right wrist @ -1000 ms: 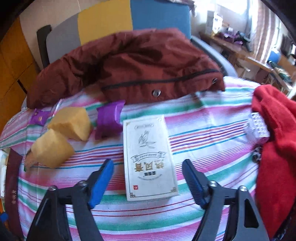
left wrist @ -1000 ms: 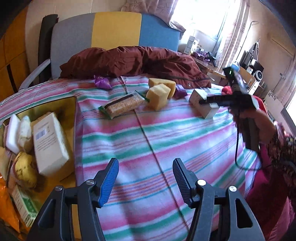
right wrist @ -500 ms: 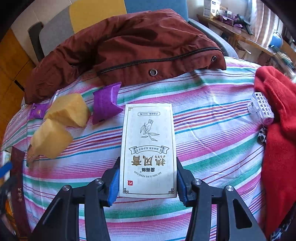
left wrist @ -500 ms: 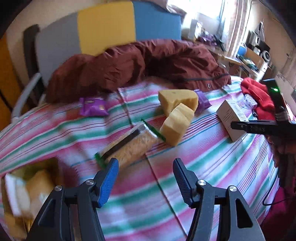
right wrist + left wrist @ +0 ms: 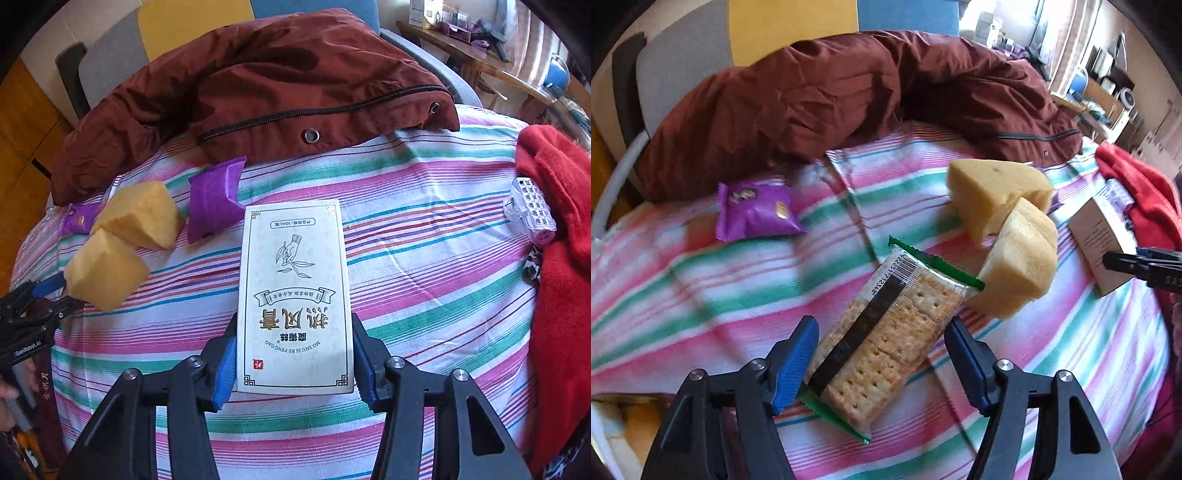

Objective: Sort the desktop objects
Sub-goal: 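Grasp the cracker pack with the left tool while the right tool grasps the white herbal box, then carry the cracker pack and white herbal box with both tools over the gold tray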

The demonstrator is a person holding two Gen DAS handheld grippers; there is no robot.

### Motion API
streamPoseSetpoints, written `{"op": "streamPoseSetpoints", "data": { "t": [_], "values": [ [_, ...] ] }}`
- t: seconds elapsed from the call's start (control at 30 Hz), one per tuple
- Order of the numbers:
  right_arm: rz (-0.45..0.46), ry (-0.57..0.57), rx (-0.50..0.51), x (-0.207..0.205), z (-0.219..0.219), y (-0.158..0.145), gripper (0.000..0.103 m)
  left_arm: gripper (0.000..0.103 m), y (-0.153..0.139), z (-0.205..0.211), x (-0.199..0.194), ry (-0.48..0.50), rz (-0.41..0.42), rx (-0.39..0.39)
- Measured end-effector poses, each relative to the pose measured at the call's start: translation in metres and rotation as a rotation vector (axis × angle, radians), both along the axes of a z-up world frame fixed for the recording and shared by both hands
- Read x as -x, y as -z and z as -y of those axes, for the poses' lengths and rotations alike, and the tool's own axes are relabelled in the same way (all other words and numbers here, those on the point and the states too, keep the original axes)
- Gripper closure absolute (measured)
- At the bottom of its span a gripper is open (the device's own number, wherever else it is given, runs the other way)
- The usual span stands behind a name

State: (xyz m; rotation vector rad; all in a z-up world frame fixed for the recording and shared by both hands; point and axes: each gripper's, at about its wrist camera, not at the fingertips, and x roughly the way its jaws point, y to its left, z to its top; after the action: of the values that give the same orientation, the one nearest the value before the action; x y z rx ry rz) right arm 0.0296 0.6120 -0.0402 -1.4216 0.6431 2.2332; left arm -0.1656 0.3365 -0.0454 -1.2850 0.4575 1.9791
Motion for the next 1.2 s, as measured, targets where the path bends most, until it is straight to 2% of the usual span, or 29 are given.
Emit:
{"op": "streamPoseSetpoints", "data": {
  "t": [0.07,0.2,0.27,0.5,0.87,1.2],
  "values": [
    [-0.003,0.002,0.005,-0.002,0.000,0.000,0.050,0.033,0.005,-0.001,-0.006,0.010,0.037,-0.021],
    [-0.002,-0.001,0.001,0.000,0.000,0.001,0.050,0.036,0.007,-0.002,-0.024,-0.015,-0.048,0.015],
    [-0.002,-0.003,0.001,0.000,0.000,0.001,0.050,0.036,0.008,0.002,-0.027,-0.038,-0.059,0.008],
    [0.019,-0.010,-0.011,0.003,0.003,0.005,0.051,0.056,0.005,0.025,-0.045,-0.150,-0.092,-0.048],
    [0.039,-0.024,-0.056,0.004,0.013,0.003,0.052,0.056,0.007,0.048,-0.106,-0.185,-0.240,-0.115],
    [0.046,-0.115,-0.225,0.009,0.045,-0.012,0.052,0.057,0.010,0.073,-0.127,-0.209,-0.243,-0.165]
  ]
}}
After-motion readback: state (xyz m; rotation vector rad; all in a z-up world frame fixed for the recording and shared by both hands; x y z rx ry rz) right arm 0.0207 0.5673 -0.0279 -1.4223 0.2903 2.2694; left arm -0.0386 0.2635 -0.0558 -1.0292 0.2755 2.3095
